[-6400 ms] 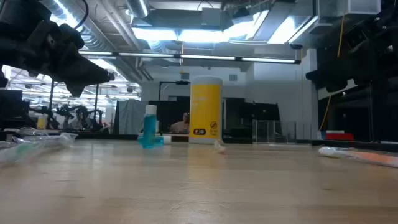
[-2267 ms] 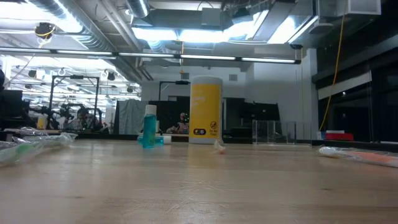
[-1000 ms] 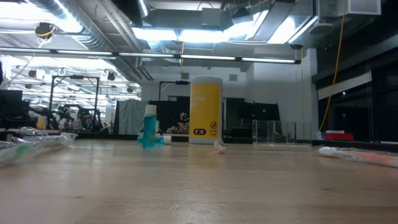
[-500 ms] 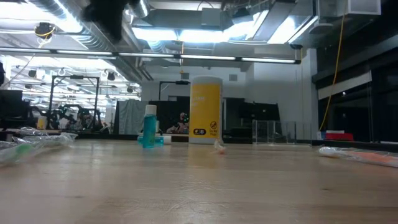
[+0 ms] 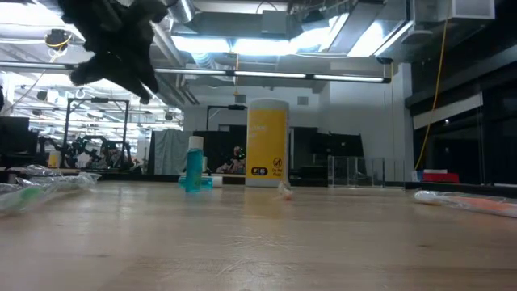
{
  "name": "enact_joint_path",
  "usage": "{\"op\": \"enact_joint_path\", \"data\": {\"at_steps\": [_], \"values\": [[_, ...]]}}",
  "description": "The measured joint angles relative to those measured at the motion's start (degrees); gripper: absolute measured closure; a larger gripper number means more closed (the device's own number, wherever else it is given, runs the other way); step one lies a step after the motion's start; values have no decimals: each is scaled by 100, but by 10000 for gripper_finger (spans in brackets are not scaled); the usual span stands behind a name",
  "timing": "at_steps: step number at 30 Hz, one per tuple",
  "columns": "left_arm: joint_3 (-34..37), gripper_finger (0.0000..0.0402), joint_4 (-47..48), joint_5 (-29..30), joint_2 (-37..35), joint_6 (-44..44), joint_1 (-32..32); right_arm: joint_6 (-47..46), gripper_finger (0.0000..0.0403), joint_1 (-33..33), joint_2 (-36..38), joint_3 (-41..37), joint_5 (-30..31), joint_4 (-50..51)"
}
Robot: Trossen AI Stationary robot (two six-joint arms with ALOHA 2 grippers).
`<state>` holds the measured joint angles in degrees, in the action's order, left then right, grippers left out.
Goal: Pick & Place toothbrushing station
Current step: Put the top blue mouthwash into the transparent organizer
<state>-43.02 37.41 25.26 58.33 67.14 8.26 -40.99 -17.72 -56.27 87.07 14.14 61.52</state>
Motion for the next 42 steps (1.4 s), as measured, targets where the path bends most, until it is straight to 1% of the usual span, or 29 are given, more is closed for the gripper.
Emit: {"op": "enact_joint_path", "data": {"at_steps": [2,4,6,8,9,10,12,13,14,15,18,20,22,24,26,29,32,33,36,37,42], "values": [[2,314,46,178,-134,-774,-194,-14,160,-48,0,0,119,-56],[-132,319,268,197,-188,-1630,-498,-18,160,-63,-1,0,179,-186],[-402,326,288,-122,-209,-2649,-878,-30,160,-62,-1,0,197,-285],[-780,335,290,-697,-144,-3922,-1242,-167,160,-61,0,0,243,-303],[-981,339,433,-934,-48,-4543,-1387,-238,160,-61,-2,0,294,-296],[-1161,342,727,-1027,77,-5133,-1493,-311,160,-61,-2,0,343,-303],[-1430,348,1459,-957,383,-6126,-1689,-415,160,-61,-14,0,445,-305],[-1487,350,1700,-884,520,-6483,-1833,-476,160,-61,-30,0,515,-320],[-1488,350,1816,-932,634,-6744,-2032,-512,160,-62,-47,0,567,-336],[-1459,350,1831,-1177,732,-6952,-2281,-537,160,-65,-65,0,585,-356],[-1242,338,1659,-2323,959,-7519,-3087,-660,160,-65,-111,0,600,-412],[-1187,321,1547,-2749,1148,-7849,-3586,-784,160,-65,-149,0,600,-409],[-1226,295,1512,-3027,1365,-8030,-4054,-909,160,-65,-170,0,582,-411],[-1355,264,1511,-3193,1561,-8236,-4352,-999,160,-69,-180,0,544,-414],[-1516,231,1490,-3372,1752,-8597,-4471,-1028,160,-90,-189,0,541,-440],[-1762,191,1315,-3398,2077,-9255,-4426,-999,160,-98,-203,0,625,-552],[-1929,164,1242,-3263,2481,-9776,-4281,-978,160,-97,-201,0,645,-597],[-1928,159,1200,-3270,2629,-9767,-4271,-981,160,-98,-201,0,644,-597],[-1928,157,852,-3876,3089,-9641,-4545,-1067,160,-98,-201,0,644,-596],[-1928,158,822,-3966,3208,-9657,-4625,-1107,160,-98,-201,0,644,-597],[-1926,162,606,-3908,3645,-9814,-4826,-1324,160,-193,-200,0,646,-594]]}}
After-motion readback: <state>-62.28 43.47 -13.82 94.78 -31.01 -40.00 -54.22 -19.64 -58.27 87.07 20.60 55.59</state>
